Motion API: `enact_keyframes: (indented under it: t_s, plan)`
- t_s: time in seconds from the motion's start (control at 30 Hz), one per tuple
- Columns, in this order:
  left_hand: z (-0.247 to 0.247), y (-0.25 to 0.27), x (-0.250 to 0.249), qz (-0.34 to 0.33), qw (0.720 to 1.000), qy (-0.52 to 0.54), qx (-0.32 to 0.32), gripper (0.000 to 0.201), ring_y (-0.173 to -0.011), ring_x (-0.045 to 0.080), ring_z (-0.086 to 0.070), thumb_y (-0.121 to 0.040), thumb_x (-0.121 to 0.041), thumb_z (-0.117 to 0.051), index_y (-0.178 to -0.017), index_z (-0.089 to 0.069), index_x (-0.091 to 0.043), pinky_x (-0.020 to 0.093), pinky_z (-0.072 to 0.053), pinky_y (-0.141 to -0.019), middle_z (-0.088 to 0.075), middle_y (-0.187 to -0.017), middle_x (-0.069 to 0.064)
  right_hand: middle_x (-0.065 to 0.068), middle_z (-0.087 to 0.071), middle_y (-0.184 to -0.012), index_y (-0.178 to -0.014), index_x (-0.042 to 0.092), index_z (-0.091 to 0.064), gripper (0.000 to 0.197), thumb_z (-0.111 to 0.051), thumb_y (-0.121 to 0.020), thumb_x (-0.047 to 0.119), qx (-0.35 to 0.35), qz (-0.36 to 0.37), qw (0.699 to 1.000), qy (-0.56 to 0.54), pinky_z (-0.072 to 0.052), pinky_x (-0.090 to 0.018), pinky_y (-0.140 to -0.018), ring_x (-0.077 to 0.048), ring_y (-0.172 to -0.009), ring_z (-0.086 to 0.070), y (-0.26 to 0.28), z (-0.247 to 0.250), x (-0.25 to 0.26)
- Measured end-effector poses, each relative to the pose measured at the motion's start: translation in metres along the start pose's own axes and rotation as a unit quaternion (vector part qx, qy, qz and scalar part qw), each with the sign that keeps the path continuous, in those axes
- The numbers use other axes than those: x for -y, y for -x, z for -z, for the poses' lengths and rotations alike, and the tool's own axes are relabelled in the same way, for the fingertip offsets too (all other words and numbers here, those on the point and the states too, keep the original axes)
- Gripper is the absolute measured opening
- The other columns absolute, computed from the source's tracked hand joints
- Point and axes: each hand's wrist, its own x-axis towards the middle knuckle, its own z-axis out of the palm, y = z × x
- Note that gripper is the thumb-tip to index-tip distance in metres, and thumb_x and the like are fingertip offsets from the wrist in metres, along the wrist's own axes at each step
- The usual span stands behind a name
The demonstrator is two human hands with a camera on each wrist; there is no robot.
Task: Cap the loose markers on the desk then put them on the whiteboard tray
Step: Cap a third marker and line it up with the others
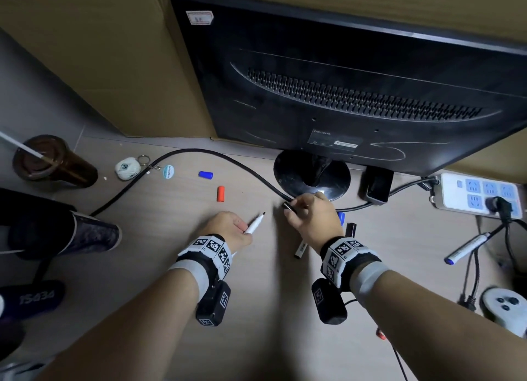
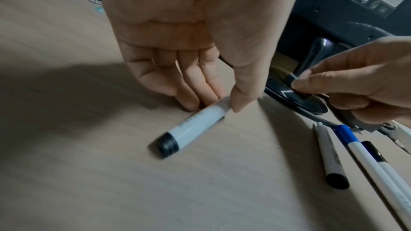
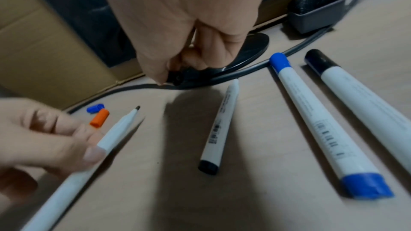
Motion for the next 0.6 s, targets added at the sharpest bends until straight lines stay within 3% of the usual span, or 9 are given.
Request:
enact_keyframes:
  t_s: [0.1, 0.17, 0.23, 0.3, 0.4, 0.5, 0.6]
  plan:
    - [-0.003, 0.011, -0.003, -0.032, 0.999, 0.042, 0.007, 0.016, -0.078, 0.016, -0.074, -0.073, -0.021, -0.078, -0.088, -0.071, -0.024, 0.032, -0.062, -0.073, -0.075, -0.083, -0.011, 0.002, -0.069, -0.084, -0.098, 0.021, -0.07, 0.017, -0.08, -0.088, 0.029, 0.006, -0.001, 0.994, -0.107, -0.048, -0.011, -0.068, -0.012, -0.07, -0.063, 0.009, 0.011, -0.006]
    - [-0.007, 0.017, -0.003, -0.056, 0.996, 0.071, 0.008, 0.021, -0.081, 0.018, -0.074, -0.072, -0.02, -0.08, -0.09, -0.071, -0.025, 0.037, -0.064, -0.079, -0.075, -0.085, -0.007, 0.008, -0.067, -0.086, -0.112, 0.024, -0.07, 0.022, -0.078, -0.091, 0.023, 0.024, 0.022, 0.991, -0.129, -0.042, -0.003, -0.067, -0.008, -0.068, -0.059, 0.02, 0.02, -0.012]
    - [-0.012, 0.026, -0.005, -0.075, 0.993, 0.089, 0.02, 0.024, -0.085, 0.021, -0.075, -0.071, -0.019, -0.084, -0.091, -0.072, -0.024, 0.041, -0.064, -0.082, -0.075, -0.092, 0.0, 0.003, -0.068, -0.092, -0.12, 0.028, -0.069, 0.027, -0.072, -0.095, 0.018, 0.028, 0.041, 0.988, -0.145, -0.042, -0.004, -0.071, -0.009, -0.073, -0.059, 0.029, 0.027, -0.021]
    - [-0.017, 0.035, -0.01, -0.092, 0.99, 0.096, 0.037, 0.023, -0.086, 0.022, -0.074, -0.075, -0.015, -0.085, -0.094, -0.073, -0.021, 0.041, -0.062, -0.083, -0.075, -0.097, 0.007, -0.003, -0.069, -0.091, -0.114, 0.029, -0.071, 0.022, -0.07, -0.096, 0.016, 0.015, 0.035, 0.984, -0.172, -0.044, -0.009, -0.074, -0.011, -0.074, -0.058, 0.036, 0.034, -0.032]
    - [-0.028, 0.047, -0.019, -0.125, 0.986, 0.101, 0.047, 0.016, -0.084, 0.018, -0.067, -0.083, -0.011, -0.08, -0.094, -0.073, -0.021, 0.033, -0.057, -0.079, -0.07, -0.095, 0.006, 0.001, -0.065, -0.082, -0.102, 0.03, -0.068, 0.018, -0.076, -0.093, 0.017, -0.01, -0.015, 0.97, -0.243, -0.053, -0.03, -0.083, -0.015, -0.076, -0.06, 0.045, 0.045, -0.048]
    - [-0.039, 0.055, -0.027, -0.156, 0.982, 0.101, 0.041, 0.013, -0.077, 0.011, -0.063, -0.089, -0.012, -0.076, -0.099, -0.074, -0.02, 0.02, -0.051, -0.073, -0.068, -0.093, 0.001, 0.001, -0.061, -0.072, -0.102, 0.016, -0.068, 0.013, -0.076, -0.093, 0.009, -0.001, -0.061, 0.93, -0.362, -0.057, -0.044, -0.094, -0.022, -0.081, -0.063, 0.053, 0.06, -0.06]
    - [-0.048, 0.064, -0.038, -0.185, 0.978, 0.096, 0.025, 0.013, -0.072, 0.001, -0.062, -0.092, -0.014, -0.074, -0.104, -0.076, -0.017, 0.014, -0.047, -0.072, -0.07, -0.091, -0.002, -0.009, -0.066, -0.072, -0.102, 0.008, -0.068, 0.013, -0.077, -0.093, 0.006, 0.028, -0.061, 0.908, -0.414, -0.057, -0.056, -0.102, -0.03, -0.087, -0.067, 0.061, 0.074, -0.067]
